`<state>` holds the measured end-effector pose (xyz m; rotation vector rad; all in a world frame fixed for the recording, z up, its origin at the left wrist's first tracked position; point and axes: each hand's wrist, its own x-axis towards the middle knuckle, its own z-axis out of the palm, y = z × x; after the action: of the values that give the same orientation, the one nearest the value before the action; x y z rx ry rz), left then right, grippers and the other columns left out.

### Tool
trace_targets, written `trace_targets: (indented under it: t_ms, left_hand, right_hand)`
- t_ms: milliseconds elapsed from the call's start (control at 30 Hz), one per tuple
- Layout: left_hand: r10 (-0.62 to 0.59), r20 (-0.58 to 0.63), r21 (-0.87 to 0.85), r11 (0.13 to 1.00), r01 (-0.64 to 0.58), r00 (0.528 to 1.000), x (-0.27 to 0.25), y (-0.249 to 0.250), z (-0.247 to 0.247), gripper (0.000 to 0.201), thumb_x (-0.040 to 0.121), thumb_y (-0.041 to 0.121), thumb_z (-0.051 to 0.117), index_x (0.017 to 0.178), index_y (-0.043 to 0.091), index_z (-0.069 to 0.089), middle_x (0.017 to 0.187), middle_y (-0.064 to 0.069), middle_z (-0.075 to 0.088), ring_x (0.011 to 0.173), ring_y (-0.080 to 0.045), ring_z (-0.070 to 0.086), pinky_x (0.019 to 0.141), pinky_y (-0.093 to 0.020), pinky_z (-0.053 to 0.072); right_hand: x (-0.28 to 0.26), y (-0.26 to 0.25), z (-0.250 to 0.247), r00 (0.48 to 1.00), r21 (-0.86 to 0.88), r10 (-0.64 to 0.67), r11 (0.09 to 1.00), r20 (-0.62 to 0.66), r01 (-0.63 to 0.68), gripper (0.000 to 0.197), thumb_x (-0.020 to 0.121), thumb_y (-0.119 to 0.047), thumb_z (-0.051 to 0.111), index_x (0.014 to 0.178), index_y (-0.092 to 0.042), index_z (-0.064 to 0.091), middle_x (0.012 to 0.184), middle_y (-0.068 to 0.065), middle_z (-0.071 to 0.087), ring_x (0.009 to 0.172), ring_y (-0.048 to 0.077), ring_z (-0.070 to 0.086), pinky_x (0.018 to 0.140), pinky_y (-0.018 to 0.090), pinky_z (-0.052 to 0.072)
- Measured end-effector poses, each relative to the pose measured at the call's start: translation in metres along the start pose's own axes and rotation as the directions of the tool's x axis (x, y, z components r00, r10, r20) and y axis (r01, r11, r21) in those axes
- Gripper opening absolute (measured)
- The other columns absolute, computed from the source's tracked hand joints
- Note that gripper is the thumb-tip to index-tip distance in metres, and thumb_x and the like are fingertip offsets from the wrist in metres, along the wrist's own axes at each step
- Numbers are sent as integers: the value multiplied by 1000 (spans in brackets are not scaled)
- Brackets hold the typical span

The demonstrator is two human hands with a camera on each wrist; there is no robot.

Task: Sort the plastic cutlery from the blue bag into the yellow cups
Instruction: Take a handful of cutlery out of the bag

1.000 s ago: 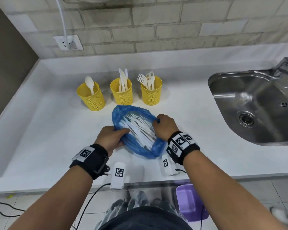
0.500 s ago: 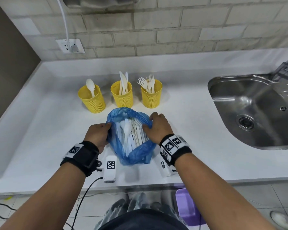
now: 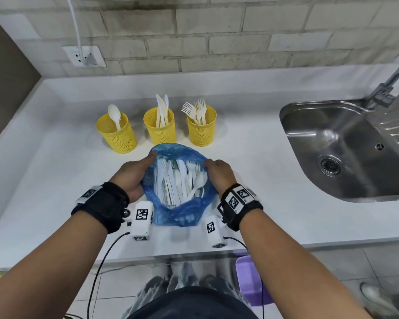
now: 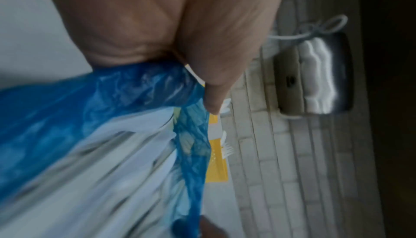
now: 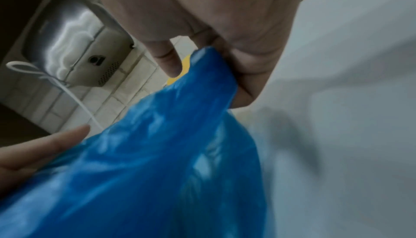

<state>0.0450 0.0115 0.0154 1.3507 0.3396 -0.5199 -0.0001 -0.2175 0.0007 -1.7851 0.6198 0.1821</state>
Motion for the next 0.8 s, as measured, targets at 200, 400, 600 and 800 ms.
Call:
trace_targets:
  t_ms: [200, 400, 600, 800]
  left_hand:
    - [-26, -186, 122, 991, 50, 982, 0, 3, 4, 32, 104, 34, 56, 82, 13, 66, 58, -4, 54, 48, -15, 48, 47, -23, 42]
    - [-55, -127, 117, 991, 70, 990, -6, 0, 0, 29, 97, 35, 68, 105, 8, 72, 91, -10, 79, 76, -18, 74, 67, -29, 58]
    - [298, -87, 758, 639, -131, 951, -6, 1, 1, 35, 91, 48, 71, 101, 15, 66, 94, -2, 68, 87, -22, 62, 79, -34, 50]
    - [110, -293, 183, 981, -57, 950, 1, 21, 17, 29, 101, 29, 58, 82, 9, 66, 80, -11, 69, 82, -28, 62, 78, -36, 48]
  right_hand:
    - [2, -4, 4, 988, -9, -152, 988, -15, 152, 34, 97, -23, 50, 89, 8, 59, 81, 18, 62, 76, 25, 54, 72, 40, 46]
    - [8, -4, -7, 998, 51, -55, 997, -38, 57, 30, 99, -29, 50, 77, -8, 52, 79, 11, 57, 80, 26, 52, 77, 38, 43]
    - [7, 1, -2, 980, -141, -197, 971, -22, 192, 25, 99, -34, 55, 81, -17, 52, 81, 2, 60, 80, 24, 57, 73, 31, 40]
    - [17, -15, -10, 997, 70, -54, 996, -56, 58, 30, 99, -27, 48, 70, -23, 52, 91, 9, 58, 85, 21, 53, 83, 41, 50]
